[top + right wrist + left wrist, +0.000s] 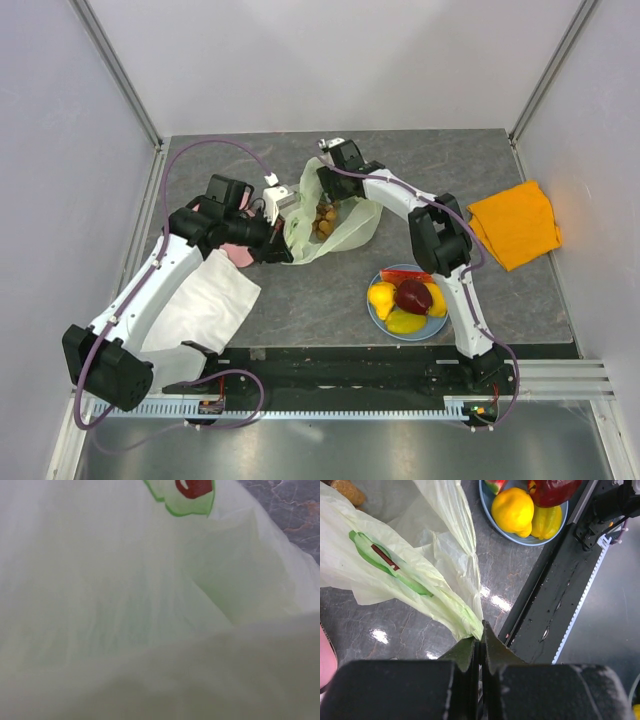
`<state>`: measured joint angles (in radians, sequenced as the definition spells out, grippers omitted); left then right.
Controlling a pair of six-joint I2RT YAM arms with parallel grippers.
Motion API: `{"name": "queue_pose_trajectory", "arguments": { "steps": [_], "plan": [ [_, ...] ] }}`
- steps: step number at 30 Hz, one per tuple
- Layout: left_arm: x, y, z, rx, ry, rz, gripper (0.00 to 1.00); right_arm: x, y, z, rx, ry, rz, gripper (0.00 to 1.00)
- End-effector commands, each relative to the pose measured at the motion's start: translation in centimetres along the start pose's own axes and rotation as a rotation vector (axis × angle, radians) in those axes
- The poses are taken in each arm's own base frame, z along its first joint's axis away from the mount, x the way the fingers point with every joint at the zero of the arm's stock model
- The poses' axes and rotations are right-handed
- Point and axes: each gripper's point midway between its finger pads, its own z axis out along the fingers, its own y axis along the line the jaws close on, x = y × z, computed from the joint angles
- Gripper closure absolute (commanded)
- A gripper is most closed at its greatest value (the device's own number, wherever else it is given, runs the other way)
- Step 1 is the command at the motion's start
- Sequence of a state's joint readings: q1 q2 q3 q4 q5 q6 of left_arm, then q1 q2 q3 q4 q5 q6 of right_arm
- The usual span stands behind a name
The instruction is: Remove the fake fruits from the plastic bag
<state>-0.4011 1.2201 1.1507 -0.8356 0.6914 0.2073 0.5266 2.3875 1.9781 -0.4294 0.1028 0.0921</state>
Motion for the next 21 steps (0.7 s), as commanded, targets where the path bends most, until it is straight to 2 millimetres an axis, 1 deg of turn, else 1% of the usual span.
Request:
{"name": "queue_pose_trajectory", "arguments": {
  "steps": [1,2,3,4,5,6,7,8,9,10,11,12,13,14,15,16,17,18,19,20,21],
  "plan": [
    [-1.3,-1.2,-0.5,0.038,-0.048,0.027,0.98,-3.7,-1.1,-1.1,0.018,-0.110,-0.046,0.39],
    [-1.4,-1.2,-0.6,0.037,-0.053,0.032,0.98,-3.9,-1.1,-1.3,0.010,-0.115,-0.050,0.42],
    [-1.4,-1.2,-0.5,0.037,-0.053,0.030,0.98,-4.0,-1.1,-1.5,0.002,-0.116,-0.053,0.50],
    [-1.5,-1.3,-0.5,0.041,-0.053,0.030,0.98,-3.6,-1.0,-1.4,-0.013,-0.108,-0.059,0.54],
    [-1.5,-1.3,-0.5,0.041,-0.053,0.030,0.98,-3.8,-0.7,-1.9,-0.034,-0.114,-0.087,0.58],
    [-1.5,-1.2,-0.4,0.040,-0.055,0.030,0.98,-3.8,-0.7,-2.2,-0.041,-0.112,-0.093,0.66],
    [-1.4,-1.2,-0.4,0.038,-0.053,0.030,0.98,-3.1,-0.7,-2.2,-0.049,-0.098,-0.110,0.69],
    [-1.5,-1.1,-0.5,0.035,-0.054,0.028,0.98,-3.5,-0.6,-3.1,-0.064,-0.107,-0.116,0.77],
    [-1.5,-1.1,-0.5,0.032,-0.055,0.031,0.98,-3.3,-0.7,-3.5,-0.070,-0.103,-0.122,0.80],
    [-1.5,-1.0,-0.5,0.026,-0.056,0.031,0.98,-2.3,-1.2,-3.7,-0.074,-0.081,-0.135,0.84],
    [-1.4,-1.0,-0.5,0.024,-0.054,0.034,0.99,-2.6,-0.9,-4.8,-0.101,-0.089,-0.144,0.90],
    [-1.5,-0.9,-0.5,0.019,-0.057,0.036,0.98,-1.5,-1.1,-5.1,-0.110,-0.065,-0.156,0.92],
    [-1.2,-0.7,-0.4,0.015,-0.054,0.037,0.98,-1.4,-1.4,-5.5,-0.119,-0.064,-0.159,0.94],
    [-1.1,-0.7,-0.4,0.015,-0.052,0.035,0.98,-2.1,-1.5,-6.9,-0.134,-0.086,-0.155,0.95],
    [-1.1,-0.8,-0.3,0.019,-0.052,0.036,0.98,-1.4,-1.1,-7.3,-0.174,-0.075,-0.150,0.96],
    [-1.0,-0.8,-0.3,0.019,-0.050,0.034,0.98,-2.1,-1.2,-8.5,-0.183,-0.095,-0.145,0.96],
    [-0.9,-0.9,-0.4,0.020,-0.050,0.033,0.98,-2.2,-1.1,-9.0,-0.192,-0.104,-0.143,0.96],
    [-0.8,-0.9,-0.3,0.023,-0.050,0.034,0.98,-2.2,-0.8,-9.3,-0.208,-0.107,-0.138,0.97],
    [-0.7,-0.9,-0.3,0.024,-0.047,0.030,0.98,-2.6,-0.6,-9.6,-0.214,-0.118,-0.131,0.97],
    [-0.7,-0.9,-0.2,0.027,-0.046,0.028,0.98,-2.7,-0.5,-9.8,-0.220,-0.121,-0.115,0.96],
    [-0.7,-0.9,-0.1,0.031,-0.045,0.027,0.98,-3.3,-0.3,-9.9,-0.228,-0.134,-0.105,0.93]
  ]
}}
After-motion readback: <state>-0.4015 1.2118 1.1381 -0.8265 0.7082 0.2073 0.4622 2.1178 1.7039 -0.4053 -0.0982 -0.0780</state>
